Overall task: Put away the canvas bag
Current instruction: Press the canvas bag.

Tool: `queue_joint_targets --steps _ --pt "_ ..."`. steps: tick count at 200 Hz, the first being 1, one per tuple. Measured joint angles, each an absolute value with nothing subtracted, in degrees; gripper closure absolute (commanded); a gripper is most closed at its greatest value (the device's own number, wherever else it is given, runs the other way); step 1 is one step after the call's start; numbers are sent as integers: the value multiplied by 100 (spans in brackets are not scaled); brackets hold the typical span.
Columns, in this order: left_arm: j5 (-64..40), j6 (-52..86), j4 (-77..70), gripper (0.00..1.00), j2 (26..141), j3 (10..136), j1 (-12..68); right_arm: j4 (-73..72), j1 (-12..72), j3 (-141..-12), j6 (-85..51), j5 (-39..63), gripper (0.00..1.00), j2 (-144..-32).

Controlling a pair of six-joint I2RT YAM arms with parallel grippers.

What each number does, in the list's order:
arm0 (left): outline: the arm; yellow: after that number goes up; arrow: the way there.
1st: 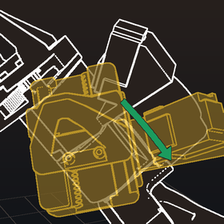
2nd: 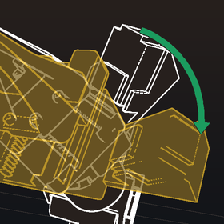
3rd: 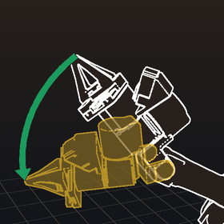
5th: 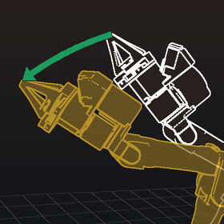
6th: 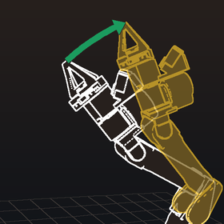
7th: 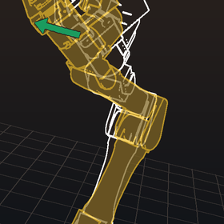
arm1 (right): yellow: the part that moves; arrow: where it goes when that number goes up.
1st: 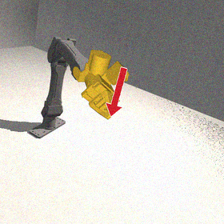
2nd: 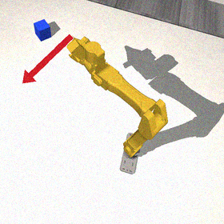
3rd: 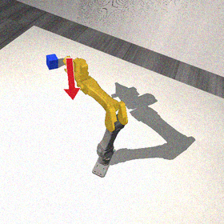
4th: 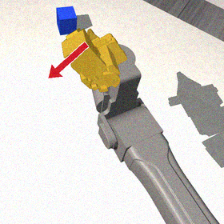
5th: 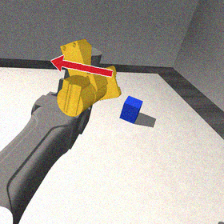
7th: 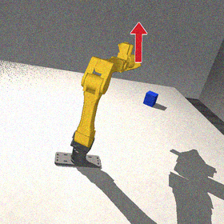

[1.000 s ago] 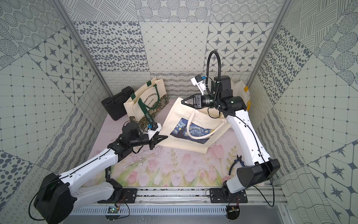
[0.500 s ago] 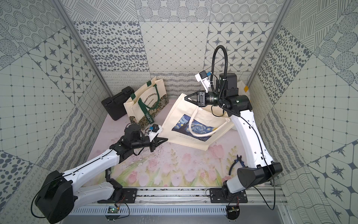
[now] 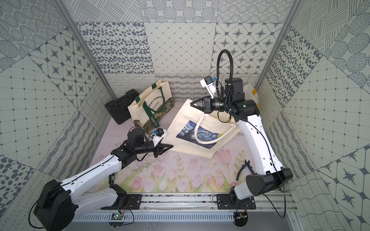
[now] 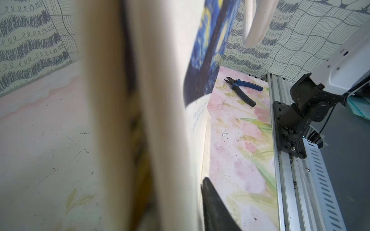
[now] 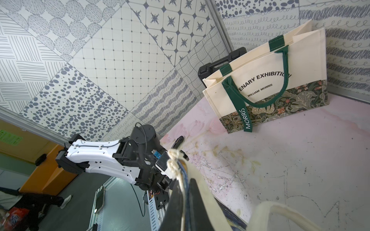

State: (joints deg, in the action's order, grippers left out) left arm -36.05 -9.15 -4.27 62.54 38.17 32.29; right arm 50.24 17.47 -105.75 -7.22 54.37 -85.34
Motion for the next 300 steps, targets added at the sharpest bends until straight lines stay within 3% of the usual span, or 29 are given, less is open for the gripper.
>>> queue_joint_targets --steps 25,66,187,202,215,224,251,267,288,300 --pt "-3568 -980 30 53 6053 4051 3229 5561 2110 -10833 -119 4864 100 -8552" --pt "-3592 -1306 510 54 6023 4748 3242 6287 2919 -10901 521 4292 100 -8722" --pt "-4222 -1166 200 56 7017 5400 3251 5649 3542 -10182 198 4071 100 -8862" --pt "-4333 -1057 75 69 7059 5433 3251 5577 3586 -10182 185 3997 100 -8888" --pt "-4466 -928 -16 100 7070 5439 3253 5489 3616 -10178 172 3909 100 -8934" --pt "-4550 -891 -25 100 7072 5437 3251 5450 3632 -10175 165 3874 100 -8969" --pt "-4759 -749 -54 100 7057 5356 3210 5365 3667 -10103 204 3850 80 -8993" --pt "-4967 -711 -115 100 7015 5234 3129 5201 3671 -9957 351 3854 51 -8993" --pt "-5275 -773 -89 100 6899 5019 2947 5004 3677 -9651 635 3839 39 -8991" --pt "-5402 -888 19 100 6810 4930 2829 4932 3667 -9461 825 3824 38 -8982"
